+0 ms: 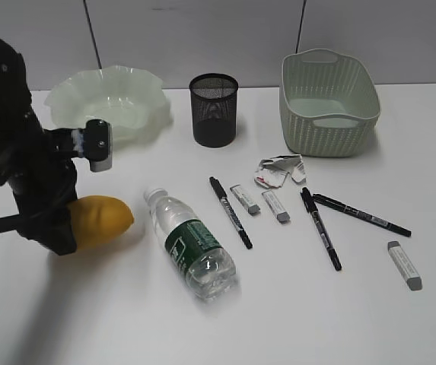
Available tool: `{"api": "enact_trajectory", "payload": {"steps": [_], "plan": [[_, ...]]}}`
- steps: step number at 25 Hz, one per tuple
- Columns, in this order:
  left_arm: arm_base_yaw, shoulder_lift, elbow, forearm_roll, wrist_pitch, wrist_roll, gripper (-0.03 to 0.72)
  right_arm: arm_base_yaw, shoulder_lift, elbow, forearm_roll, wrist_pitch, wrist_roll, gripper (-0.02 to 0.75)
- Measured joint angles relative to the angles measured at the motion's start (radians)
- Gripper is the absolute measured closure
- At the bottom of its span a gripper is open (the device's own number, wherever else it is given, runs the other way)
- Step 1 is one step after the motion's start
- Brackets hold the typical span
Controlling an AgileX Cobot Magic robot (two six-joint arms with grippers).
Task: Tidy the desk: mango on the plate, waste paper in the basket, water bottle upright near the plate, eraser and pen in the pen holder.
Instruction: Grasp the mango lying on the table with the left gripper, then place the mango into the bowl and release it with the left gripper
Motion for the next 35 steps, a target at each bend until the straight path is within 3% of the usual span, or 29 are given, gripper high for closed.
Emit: {"api": "enact_trajectory", "payload": {"steps": [9,16,19,22,26,35], "plan": [[0.017,-0.182,-0.130,0.040,-0.035,-0.018,0.117,0.000,0.000,0.000,0.000,0.001,0.000,0.249],[0.084,-0.168,-0.243,0.031,-0.407,-0.271,0.118,0.000,0.000,0.000,0.000,0.001,0.000,0.249],[0.101,-0.138,-0.250,-0.044,-0.616,-0.358,0.118,0.000,0.000,0.000,0.000,0.001,0.000,0.249],[0.102,-0.079,-0.250,-0.137,-0.786,-0.381,0.118,0.000,0.000,0.000,0.000,0.001,0.000,0.249],[0.103,0.036,-0.250,-0.184,-0.920,-0.387,0.118,0.000,0.000,0.000,0.000,0.001,0.000,0.249],[0.103,0.285,-0.250,-0.188,-1.080,-0.388,0.118,0.000,0.000,0.000,0.000,0.001,0.000,0.250]]}}
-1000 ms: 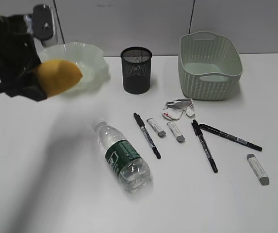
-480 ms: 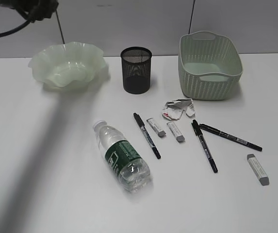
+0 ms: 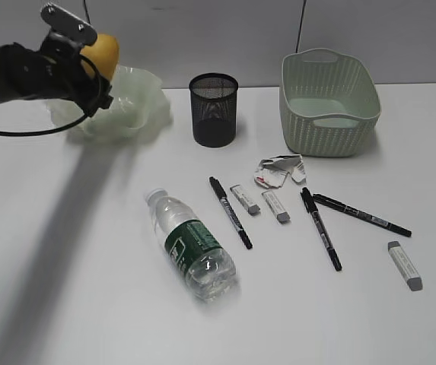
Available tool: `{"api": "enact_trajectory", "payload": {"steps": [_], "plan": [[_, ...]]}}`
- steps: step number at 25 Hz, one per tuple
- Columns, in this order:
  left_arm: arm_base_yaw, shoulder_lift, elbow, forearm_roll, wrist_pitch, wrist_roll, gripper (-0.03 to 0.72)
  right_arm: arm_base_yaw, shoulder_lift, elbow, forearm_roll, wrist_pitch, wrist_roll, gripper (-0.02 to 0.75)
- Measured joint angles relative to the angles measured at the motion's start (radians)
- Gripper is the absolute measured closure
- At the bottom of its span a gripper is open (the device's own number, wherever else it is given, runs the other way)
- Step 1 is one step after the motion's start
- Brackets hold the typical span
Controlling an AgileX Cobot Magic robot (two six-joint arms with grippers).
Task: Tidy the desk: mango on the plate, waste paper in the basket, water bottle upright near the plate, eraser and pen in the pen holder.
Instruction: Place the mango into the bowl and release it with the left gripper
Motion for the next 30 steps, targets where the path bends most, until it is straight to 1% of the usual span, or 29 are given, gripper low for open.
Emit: {"api": "enact_trajectory", "payload": {"steps": [7,11,15,21,27,30], "plan": [[0.000,0.053,-0.005,-0.003,0.002,-0.012,0.118,0.000,0.000,0.000,0.000,0.000,0.000,0.248],[0.000,0.064,-0.058,-0.005,0.076,-0.017,0.109,0.000,0.000,0.000,0.000,0.000,0.000,0.248],[0.001,0.064,-0.147,-0.009,0.183,-0.021,0.109,0.000,0.000,0.000,0.000,0.000,0.000,0.248],[0.025,0.064,-0.250,-0.083,0.346,-0.023,0.091,0.000,0.000,0.000,0.000,-0.001,0.000,0.249],[0.070,0.064,-0.269,-0.209,0.457,-0.031,0.084,0.000,0.000,0.000,0.000,-0.001,0.000,0.249],[0.080,0.064,-0.269,-0.266,0.469,-0.035,0.081,0.000,0.000,0.000,0.000,-0.001,0.000,0.249]]}}
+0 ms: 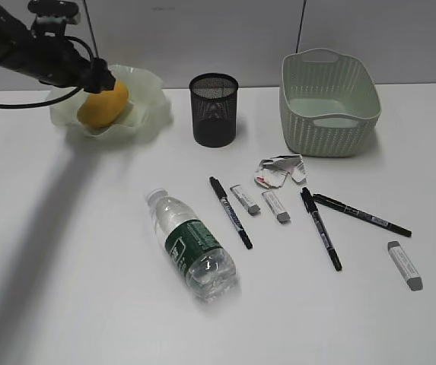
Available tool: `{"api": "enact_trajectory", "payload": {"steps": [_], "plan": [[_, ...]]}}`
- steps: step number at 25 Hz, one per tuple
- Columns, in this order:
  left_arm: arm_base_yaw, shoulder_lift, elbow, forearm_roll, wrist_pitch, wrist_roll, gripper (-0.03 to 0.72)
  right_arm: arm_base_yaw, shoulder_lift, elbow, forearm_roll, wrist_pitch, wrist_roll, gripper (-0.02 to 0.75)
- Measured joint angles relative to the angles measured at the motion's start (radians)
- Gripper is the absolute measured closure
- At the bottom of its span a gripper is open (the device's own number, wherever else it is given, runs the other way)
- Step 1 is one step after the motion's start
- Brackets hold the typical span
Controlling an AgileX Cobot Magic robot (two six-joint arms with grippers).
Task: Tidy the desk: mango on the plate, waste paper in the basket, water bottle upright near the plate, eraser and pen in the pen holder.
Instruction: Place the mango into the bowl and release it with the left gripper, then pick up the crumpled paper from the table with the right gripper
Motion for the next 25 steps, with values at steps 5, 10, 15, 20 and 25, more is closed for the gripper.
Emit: {"api": "enact_trajectory", "payload": {"steps": [5,10,15,20,25], "plan": [[0.000,-0.011,0.000,-0.014,0.020,-0.001,0.077,0.000,0.000,0.000,0.000,0.000,0.000,0.249],[0.000,-0.065,0.000,0.003,0.078,-0.001,0.083,0.000,0.000,0.000,0.000,0.000,0.000,0.249],[0.000,-0.136,0.000,0.016,0.161,-0.044,0.109,0.000,0.000,0.000,0.000,0.000,0.000,0.249],[0.000,-0.213,-0.001,0.176,0.291,-0.209,0.147,0.000,0.000,0.000,0.000,0.000,0.000,0.249],[0.000,-0.276,-0.001,0.473,0.526,-0.400,0.155,0.000,0.000,0.000,0.000,0.000,0.000,0.249]]}}
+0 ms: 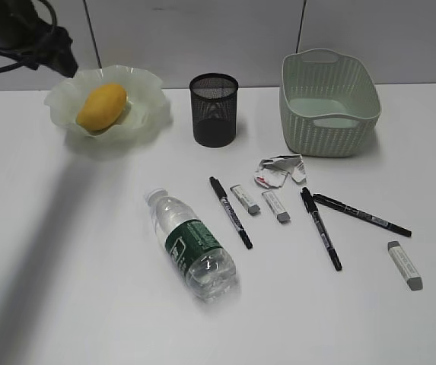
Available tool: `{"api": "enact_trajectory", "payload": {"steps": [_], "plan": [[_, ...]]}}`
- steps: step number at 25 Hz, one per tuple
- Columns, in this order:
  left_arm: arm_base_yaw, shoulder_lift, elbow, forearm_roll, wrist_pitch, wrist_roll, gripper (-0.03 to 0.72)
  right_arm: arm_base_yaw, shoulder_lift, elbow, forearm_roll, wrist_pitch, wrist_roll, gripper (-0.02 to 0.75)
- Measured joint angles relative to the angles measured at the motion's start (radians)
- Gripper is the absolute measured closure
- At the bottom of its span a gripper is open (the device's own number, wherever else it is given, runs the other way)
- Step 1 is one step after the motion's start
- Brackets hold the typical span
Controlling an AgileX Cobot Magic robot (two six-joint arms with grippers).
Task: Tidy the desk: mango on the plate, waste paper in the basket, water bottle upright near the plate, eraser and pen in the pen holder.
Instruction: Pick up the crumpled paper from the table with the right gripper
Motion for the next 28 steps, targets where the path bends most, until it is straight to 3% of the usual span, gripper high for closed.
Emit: {"api": "enact_trajectory", "payload": {"steps": [3,8,17,21,28], "plan": [[0.000,-0.036,0.000,0.104,0.156,-0.072,0.155,0.000,0.000,0.000,0.000,0.000,0.000,0.249],[0.000,-0.091,-0.004,0.141,0.357,-0.099,0.155,0.000,0.000,0.000,0.004,0.000,0.000,0.250],[0.000,-0.223,0.018,0.141,0.397,-0.149,0.155,0.000,0.225,-0.025,0.058,-0.002,-0.003,0.249],[0.000,-0.335,0.108,0.141,0.397,-0.151,0.155,0.000,0.408,-0.094,0.136,-0.008,-0.064,0.249],[0.000,-0.611,0.389,0.122,0.397,-0.157,0.155,0.042,0.732,-0.277,0.220,-0.061,-0.199,0.249]]}}
